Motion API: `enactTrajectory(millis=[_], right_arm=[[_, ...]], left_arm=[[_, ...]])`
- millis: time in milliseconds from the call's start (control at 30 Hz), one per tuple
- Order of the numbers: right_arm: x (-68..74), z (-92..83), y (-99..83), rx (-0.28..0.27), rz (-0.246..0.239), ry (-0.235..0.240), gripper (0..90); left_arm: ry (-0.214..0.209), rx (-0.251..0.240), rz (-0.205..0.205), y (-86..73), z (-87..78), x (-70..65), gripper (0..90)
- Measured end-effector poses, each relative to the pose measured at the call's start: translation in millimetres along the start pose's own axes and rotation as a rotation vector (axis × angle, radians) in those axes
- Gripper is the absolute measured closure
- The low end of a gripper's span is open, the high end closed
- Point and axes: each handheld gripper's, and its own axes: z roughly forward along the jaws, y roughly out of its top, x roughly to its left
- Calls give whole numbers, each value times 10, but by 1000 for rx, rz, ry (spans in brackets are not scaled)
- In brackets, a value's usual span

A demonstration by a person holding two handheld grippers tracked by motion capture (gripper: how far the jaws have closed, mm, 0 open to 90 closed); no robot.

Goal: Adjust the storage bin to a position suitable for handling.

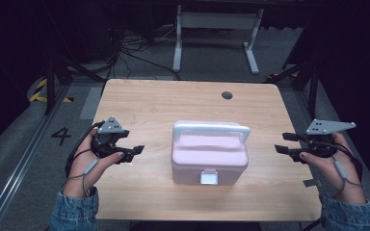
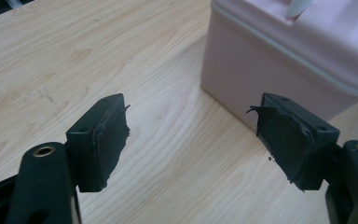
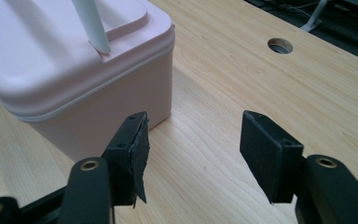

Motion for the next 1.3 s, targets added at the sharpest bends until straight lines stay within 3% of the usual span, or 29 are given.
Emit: enactTrajectory(millis=[267,400,533,633,733,967,1300], right_arm=[[2,12,-17,5,4,0,423],[4,10,-30,7,11,-2,415],[7,6,-46,5,13,-4,407],[12,-2,-60,1,15,-10,404],[15,-9,-70,0,16,-15,400],[30,-36,-102,-11,18,-27,385],[51,-16,-166,-38,5,-47,245]], left_arm=[[-37,-47,2,76,15,-87,251],[-34,-88,57,114,47,-116,257],[-37,-118,31,165,110,-169,274],[-52,-134,58,202,150,-203,277],[-74,-152,46,236,178,-228,276],[-102,-193,66,317,254,-274,290],[-135,-224,96,440,397,-358,367]])
